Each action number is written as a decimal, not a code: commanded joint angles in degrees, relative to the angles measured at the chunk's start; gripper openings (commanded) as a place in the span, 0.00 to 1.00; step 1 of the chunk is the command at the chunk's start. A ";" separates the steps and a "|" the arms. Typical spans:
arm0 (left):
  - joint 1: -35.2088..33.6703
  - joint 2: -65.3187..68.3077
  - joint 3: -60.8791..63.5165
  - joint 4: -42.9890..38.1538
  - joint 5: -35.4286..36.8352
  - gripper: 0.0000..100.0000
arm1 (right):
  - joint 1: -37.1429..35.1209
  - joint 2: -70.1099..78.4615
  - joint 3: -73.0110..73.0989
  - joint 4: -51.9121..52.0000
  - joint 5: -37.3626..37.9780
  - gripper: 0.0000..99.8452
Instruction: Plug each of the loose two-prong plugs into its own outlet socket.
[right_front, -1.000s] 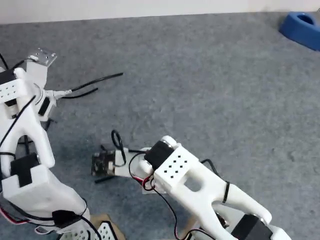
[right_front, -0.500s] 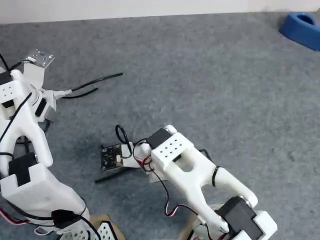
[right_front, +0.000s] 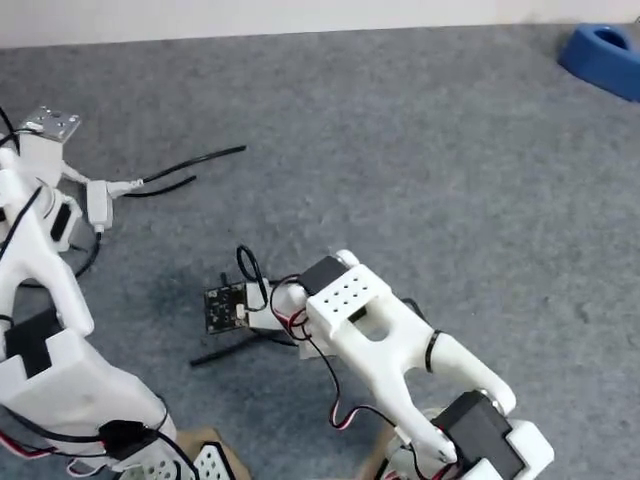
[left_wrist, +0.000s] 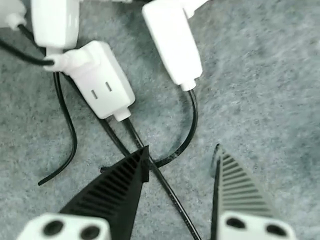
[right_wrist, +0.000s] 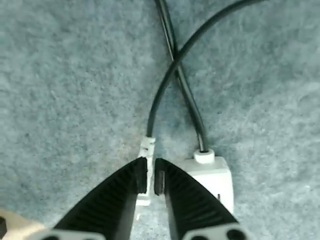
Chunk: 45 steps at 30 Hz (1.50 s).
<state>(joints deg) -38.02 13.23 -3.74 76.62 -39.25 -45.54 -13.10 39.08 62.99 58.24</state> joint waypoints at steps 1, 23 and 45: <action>-0.75 -0.84 -0.66 -0.62 -0.44 0.21 | 0.66 -0.22 1.54 -2.33 0.18 0.03; -0.75 -0.40 -0.31 -0.97 -0.44 0.21 | -4.00 -0.31 5.23 -3.21 -4.04 0.10; -2.51 -0.31 -0.22 -0.97 -0.44 0.21 | -2.95 -0.48 6.99 -9.01 -16.70 0.01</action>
<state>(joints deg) -40.48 13.23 -3.74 76.44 -39.25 -48.70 -13.27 50.95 52.09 47.87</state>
